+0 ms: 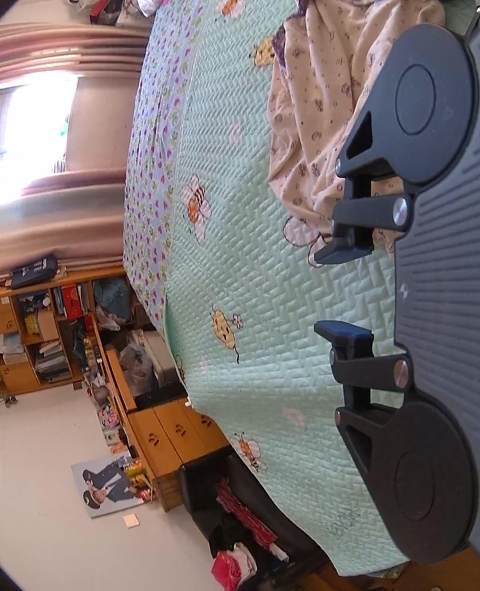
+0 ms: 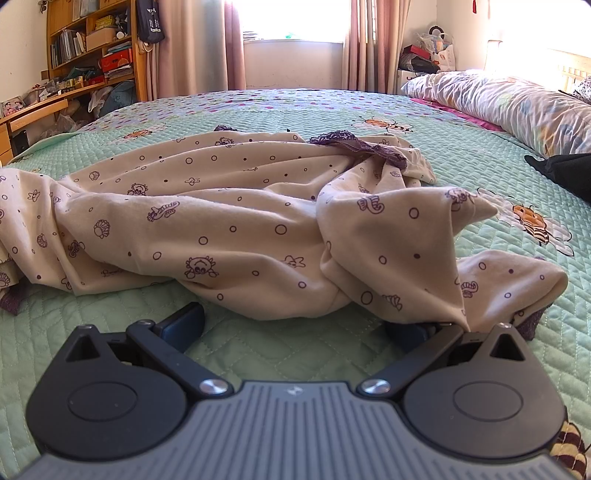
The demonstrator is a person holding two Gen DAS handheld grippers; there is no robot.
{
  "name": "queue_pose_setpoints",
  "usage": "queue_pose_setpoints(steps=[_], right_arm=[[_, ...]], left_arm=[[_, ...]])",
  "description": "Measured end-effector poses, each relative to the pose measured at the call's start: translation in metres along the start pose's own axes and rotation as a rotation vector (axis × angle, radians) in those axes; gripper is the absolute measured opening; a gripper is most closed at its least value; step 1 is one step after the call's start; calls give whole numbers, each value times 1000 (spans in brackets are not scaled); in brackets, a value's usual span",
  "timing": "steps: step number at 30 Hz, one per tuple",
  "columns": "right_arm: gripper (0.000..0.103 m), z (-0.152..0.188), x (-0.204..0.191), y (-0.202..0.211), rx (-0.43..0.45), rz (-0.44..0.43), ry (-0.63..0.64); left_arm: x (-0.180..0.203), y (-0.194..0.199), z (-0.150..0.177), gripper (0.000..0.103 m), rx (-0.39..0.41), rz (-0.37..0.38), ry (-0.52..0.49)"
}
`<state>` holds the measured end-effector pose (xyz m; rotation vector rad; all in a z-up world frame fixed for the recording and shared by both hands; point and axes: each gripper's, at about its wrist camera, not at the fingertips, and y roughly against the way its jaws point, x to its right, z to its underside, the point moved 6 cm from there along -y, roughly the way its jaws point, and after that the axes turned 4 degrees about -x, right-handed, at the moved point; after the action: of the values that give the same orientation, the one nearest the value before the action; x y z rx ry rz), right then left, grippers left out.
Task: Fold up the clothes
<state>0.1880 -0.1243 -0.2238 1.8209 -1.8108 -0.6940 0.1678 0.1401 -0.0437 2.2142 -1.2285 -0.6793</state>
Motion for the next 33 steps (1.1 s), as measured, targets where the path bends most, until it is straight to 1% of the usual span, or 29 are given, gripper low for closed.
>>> queue_pose_setpoints(steps=[4, 6, 8, 12, 15, 17, 23, 25, 27, 28, 29, 31, 33], right_arm=[[103, 0, 0, 1, 1, 0, -1], [103, 0, 0, 1, 1, 0, -1], [103, 0, 0, 1, 1, -1, -2], [103, 0, 0, 1, 1, -1, -1], [103, 0, 0, 1, 0, -1, -1], [103, 0, 0, 1, 0, -1, -1], [103, 0, -1, 1, 0, 1, 0], [103, 0, -1, 1, 0, 1, 0], [103, 0, -2, 0, -1, 1, 0], [103, -1, -2, 0, -1, 1, 1], [103, -1, -2, 0, -1, 1, 1], [103, 0, -2, 0, -1, 1, 0], [103, 0, -2, 0, 0, 1, 0]], left_arm=[[3, -12, 2, 37, -30, -12, 19], [3, -15, 1, 37, -22, -32, 22], [3, -21, 0, 41, -25, -45, 33], [11, -36, 3, 42, -48, -77, 49], [14, -44, 6, 47, -63, -99, 71], [16, -50, 8, 48, -70, -125, 77], [25, -63, 6, 49, -66, -196, 62], [31, -62, 4, 49, -59, -191, 42], [36, -56, 1, 66, -28, -191, 27], [37, -52, 1, 82, -13, -188, 23], [38, -48, 0, 87, 3, -184, 20], [40, -42, 1, 87, -1, -145, 2], [40, -36, 1, 92, 9, -144, -8]])
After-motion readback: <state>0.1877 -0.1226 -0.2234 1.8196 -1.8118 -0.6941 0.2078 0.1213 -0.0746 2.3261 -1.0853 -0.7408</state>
